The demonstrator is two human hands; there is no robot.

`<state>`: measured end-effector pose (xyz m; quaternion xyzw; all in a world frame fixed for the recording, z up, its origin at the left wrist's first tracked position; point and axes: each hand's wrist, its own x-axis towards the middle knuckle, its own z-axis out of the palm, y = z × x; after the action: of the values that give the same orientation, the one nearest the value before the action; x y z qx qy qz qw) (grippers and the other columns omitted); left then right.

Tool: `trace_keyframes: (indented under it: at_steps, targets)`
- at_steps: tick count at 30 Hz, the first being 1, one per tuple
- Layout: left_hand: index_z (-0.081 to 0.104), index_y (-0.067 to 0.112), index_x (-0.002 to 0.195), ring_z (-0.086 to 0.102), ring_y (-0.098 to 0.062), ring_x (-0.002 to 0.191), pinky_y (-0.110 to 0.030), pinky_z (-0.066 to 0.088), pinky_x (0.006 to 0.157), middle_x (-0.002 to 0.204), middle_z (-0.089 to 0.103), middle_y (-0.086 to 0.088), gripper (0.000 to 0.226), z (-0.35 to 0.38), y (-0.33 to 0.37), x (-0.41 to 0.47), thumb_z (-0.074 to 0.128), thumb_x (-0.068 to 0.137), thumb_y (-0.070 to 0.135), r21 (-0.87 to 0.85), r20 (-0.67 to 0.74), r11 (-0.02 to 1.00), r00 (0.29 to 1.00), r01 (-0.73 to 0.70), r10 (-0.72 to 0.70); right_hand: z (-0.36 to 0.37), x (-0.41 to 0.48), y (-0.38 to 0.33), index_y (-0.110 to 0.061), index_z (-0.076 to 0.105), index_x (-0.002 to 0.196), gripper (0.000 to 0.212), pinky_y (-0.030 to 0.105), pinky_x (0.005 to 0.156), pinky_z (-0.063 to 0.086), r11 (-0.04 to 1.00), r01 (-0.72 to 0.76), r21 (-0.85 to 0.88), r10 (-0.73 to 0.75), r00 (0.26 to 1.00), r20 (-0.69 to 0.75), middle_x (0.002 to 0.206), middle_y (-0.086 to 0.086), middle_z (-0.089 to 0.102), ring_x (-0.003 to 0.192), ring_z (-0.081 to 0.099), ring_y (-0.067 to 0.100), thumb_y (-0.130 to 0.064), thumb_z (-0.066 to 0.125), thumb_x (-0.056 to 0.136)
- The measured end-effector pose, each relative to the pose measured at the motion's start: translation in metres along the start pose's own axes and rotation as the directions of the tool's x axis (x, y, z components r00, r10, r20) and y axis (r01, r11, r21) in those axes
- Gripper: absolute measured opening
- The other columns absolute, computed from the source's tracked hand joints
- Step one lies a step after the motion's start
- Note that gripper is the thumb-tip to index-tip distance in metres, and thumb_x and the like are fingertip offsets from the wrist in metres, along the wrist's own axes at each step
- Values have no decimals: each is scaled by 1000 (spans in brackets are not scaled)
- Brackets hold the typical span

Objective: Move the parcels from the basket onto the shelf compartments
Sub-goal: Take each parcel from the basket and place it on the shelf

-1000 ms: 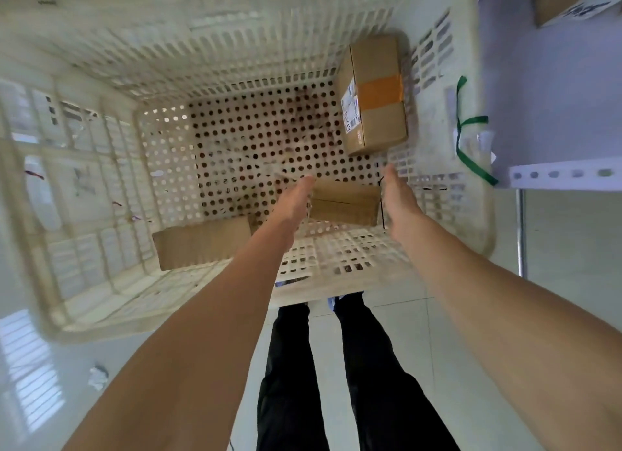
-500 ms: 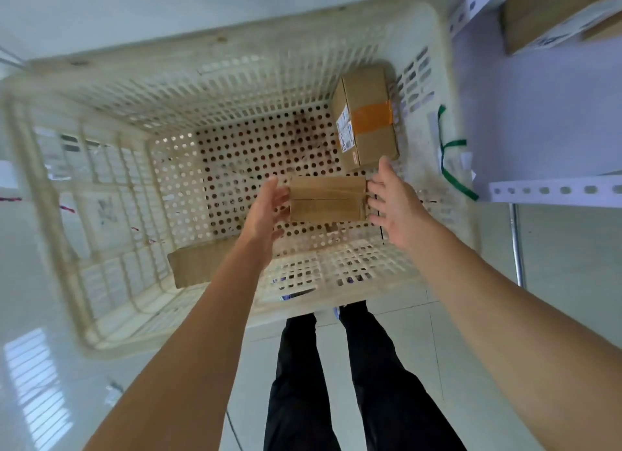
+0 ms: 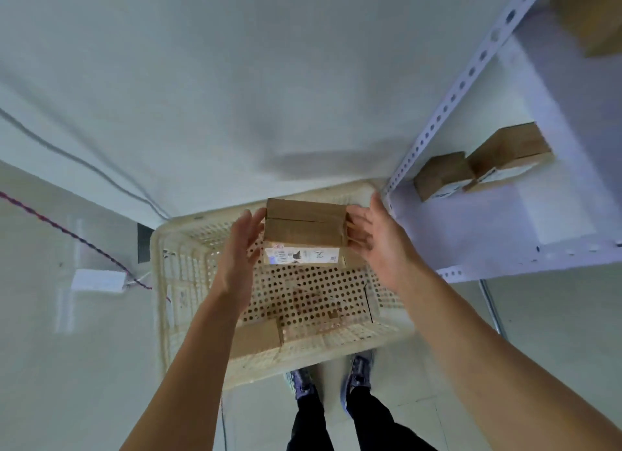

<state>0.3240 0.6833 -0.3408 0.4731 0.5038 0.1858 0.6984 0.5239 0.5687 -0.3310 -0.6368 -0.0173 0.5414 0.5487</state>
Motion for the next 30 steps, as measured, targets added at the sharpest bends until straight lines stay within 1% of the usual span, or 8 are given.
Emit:
trace_keyframes:
  at_steps: [3,7,12,14,17,23,26,30]
  targets:
    - [58,35,151,51,-21,144,-55,33,122,155,58,1,68,2,51,-32,35,97,70,-32,10,999,999,-39,40,9,-36,-42,-15,63,135,60,36,101,54,996,86,37,-87,996,26,130,1,71,116,69,17,-59,33,108]
    - [59,38,148,56,-20,139,-52,41,108,140,64,9,58,10,105,-76,37,104,67,-76,4,992,995,-101,101,14,-77,-88,-15,62,141,65,43,111,49,980,191,64,-194,979,56,136,1,70,127,64,19,-62,34,106]
    - [57,45,149,55,-20,140,-69,35,115,145,62,10,79,9,150,-111,45,81,85,-100,57,983,985,-155,162,16,-118,-130,-15,63,141,67,42,106,53,952,305,7,-304,950,69,134,1,71,123,67,16,-64,33,106]
    - [56,44,150,56,-21,140,-72,40,112,145,63,10,87,8,162,-122,51,75,88,-118,93,977,978,-175,187,14,-130,-143,-16,64,140,66,38,96,57,943,334,-12,-333,941,61,130,1,73,117,70,13,-63,33,106]
    - [54,42,153,54,-20,142,-71,43,111,148,62,14,88,8,173,-137,45,79,91,-89,132,971,964,-222,232,13,-145,-159,-15,65,139,65,34,89,57,930,367,-4,-366,928,62,129,4,74,114,71,13,-62,34,107]
    - [58,43,149,52,-17,144,-68,44,111,152,59,18,79,13,181,-162,34,88,86,-76,132,958,949,-277,285,12,-162,-173,-12,70,131,63,40,102,54,903,429,9,-428,898,99,124,5,77,120,69,18,-59,34,108]
    - [60,44,148,53,-15,144,-68,44,112,152,59,20,77,16,182,-172,32,89,85,-79,124,950,942,-303,311,11,-169,-174,-17,74,123,60,42,104,54,897,442,-4,-439,892,107,121,3,79,120,70,17,-59,34,107]
    - [61,45,146,53,-13,143,-68,42,114,149,61,21,76,20,183,-183,33,88,84,-87,107,948,943,-305,314,8,-176,-173,-17,74,127,60,43,104,54,893,450,-30,-444,889,107,122,2,78,122,68,18,-58,35,108]
